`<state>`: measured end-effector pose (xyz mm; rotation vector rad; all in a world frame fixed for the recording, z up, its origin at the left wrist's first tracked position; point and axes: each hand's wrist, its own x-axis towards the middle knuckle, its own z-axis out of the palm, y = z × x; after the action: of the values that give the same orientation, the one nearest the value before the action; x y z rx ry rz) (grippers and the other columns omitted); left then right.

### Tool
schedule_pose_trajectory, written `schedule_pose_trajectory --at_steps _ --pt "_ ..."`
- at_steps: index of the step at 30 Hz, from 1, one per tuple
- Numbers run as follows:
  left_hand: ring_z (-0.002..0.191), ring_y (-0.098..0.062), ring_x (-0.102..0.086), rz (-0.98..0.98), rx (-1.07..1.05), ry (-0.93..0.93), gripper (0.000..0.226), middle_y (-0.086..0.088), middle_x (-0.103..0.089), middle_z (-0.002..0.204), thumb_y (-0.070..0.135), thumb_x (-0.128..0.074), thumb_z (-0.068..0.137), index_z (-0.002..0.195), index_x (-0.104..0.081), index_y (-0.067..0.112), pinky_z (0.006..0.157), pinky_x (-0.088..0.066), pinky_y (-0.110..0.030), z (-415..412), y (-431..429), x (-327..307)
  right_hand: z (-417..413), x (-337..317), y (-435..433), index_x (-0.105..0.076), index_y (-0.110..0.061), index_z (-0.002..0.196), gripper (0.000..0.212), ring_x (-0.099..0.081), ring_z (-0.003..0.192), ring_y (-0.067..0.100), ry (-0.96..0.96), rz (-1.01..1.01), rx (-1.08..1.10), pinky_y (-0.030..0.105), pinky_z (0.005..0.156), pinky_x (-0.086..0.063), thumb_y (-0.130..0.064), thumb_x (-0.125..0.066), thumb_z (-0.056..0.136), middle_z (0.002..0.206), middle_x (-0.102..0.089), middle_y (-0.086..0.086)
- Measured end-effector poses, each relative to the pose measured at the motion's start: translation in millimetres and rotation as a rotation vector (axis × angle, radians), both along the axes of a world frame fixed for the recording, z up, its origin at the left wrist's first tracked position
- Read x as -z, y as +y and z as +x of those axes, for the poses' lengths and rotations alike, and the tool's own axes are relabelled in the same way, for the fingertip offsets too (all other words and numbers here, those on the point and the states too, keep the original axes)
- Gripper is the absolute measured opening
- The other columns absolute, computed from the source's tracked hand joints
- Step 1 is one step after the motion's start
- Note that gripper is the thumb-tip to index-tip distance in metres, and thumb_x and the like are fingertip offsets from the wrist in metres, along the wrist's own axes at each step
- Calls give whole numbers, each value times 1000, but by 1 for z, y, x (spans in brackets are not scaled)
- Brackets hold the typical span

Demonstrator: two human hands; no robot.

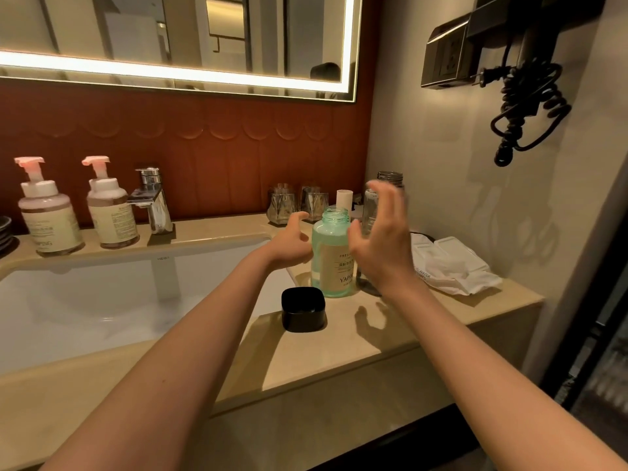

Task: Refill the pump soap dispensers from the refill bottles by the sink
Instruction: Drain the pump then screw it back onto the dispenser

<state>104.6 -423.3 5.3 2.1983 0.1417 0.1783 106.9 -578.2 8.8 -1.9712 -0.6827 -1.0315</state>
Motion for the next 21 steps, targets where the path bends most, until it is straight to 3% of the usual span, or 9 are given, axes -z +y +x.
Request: schedule_pose_trajectory --at_steps 3,6,10,18,21 --pt "108 -23 -46 61 -55 -46 69 -16 -43 130 -9 -45 81 142 -22 12 88 -46 -38 7 8 4 -7 12 10 -33 -5 141 57 -43 125 20 189 -156 -75 14 94 -31 -12 -58 90 140 -40 9" --pt "116 -26 -46 124 -86 -63 61 -17 -44 132 -6 -45 84 140 -29 11 87 -44 -35 16 16 10 -6 19 21 -12 -9 150 77 -32 135 20 424 -135 -103 27 104 -33 -22 -60 91 151 -26 6" --pt "122 -27 -45 206 -119 -65 52 -17 -45 134 1 -48 88 137 -35 10 96 -41 -37 32 25 14 0 24 34 2 -10 151 94 -22 142 22 536 -86 -113 34 111 -28 -25 -65 88 157 -13 5" --pt "121 -27 -47 515 33 -56 52 -11 -47 136 7 -57 88 136 -38 13 100 -39 -37 77 30 9 22 25 54 -6 -12 150 104 -35 135 25 613 72 -62 40 109 -36 -34 -76 77 148 -32 10" --pt "120 -27 -48 549 97 -44 47 -9 -50 134 16 -57 90 133 -43 11 98 -37 -33 93 31 8 30 25 57 -7 -10 150 103 -42 130 25 623 70 -26 38 105 -41 -33 -76 77 143 -40 11"
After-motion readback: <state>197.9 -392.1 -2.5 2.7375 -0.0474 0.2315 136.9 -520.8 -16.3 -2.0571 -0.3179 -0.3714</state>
